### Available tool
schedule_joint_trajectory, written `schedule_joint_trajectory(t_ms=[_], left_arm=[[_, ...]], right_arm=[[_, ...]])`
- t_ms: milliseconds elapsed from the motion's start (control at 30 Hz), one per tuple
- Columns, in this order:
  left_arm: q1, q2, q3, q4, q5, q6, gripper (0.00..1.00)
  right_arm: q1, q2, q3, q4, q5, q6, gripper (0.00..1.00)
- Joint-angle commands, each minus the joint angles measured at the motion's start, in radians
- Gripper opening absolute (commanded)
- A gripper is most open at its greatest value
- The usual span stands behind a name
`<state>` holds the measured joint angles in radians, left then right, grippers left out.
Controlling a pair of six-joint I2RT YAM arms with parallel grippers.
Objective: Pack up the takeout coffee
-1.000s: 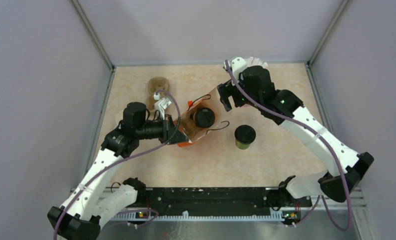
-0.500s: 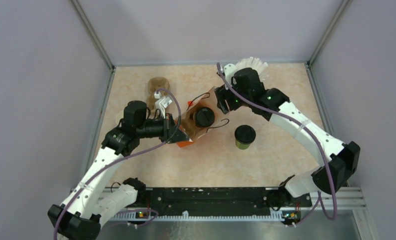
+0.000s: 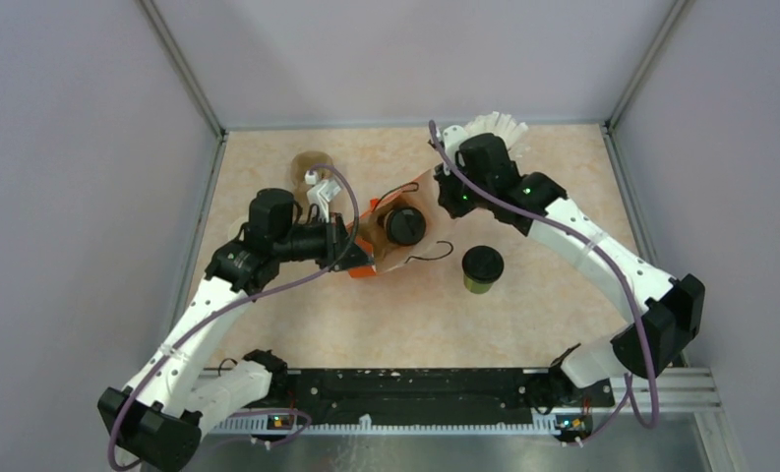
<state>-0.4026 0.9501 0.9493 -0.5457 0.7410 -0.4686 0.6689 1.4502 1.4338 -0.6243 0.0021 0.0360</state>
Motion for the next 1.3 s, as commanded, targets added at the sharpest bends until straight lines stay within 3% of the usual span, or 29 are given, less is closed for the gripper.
schedule_joint_trajectory(t_ms=[0, 100, 200, 267, 500, 700, 1067, 1267], left_arm=[[-0.001, 0.028, 0.066, 0.058, -0.09, 0.009, 0.09], [-0.001, 0.049, 0.102, 0.037, -0.132, 0.004, 0.13], [0.0, 0.055, 0.149, -0.019, -0.185, -0.002, 0.25], [-0.001, 0.058, 0.179, -0.069, -0.21, -0.016, 0.27], [-0.001, 0.017, 0.171, -0.138, -0.223, -0.108, 0.47], [-0.001, 0.046, 0.215, -0.261, -0.249, -0.103, 0.63], [-0.001, 0.152, 0.316, -0.342, -0.333, -0.079, 0.65], [-0.001, 0.192, 0.455, -0.407, -0.403, -0.076, 0.73]], right_arm=[[-0.009, -0.096, 0.0, 0.008, 0.006, 0.095, 0.0], [-0.008, -0.129, -0.021, 0.003, 0.003, 0.163, 0.0], [-0.006, -0.156, -0.022, -0.02, 0.01, 0.221, 0.0], [-0.006, -0.175, -0.024, -0.027, 0.009, 0.248, 0.0], [-0.005, -0.228, -0.108, 0.004, -0.01, 0.345, 0.0], [-0.002, -0.256, -0.162, 0.037, -0.027, 0.394, 0.0], [-0.001, -0.297, -0.197, 0.055, -0.016, 0.381, 0.0], [0.001, -0.309, -0.212, 0.063, -0.014, 0.39, 0.0]])
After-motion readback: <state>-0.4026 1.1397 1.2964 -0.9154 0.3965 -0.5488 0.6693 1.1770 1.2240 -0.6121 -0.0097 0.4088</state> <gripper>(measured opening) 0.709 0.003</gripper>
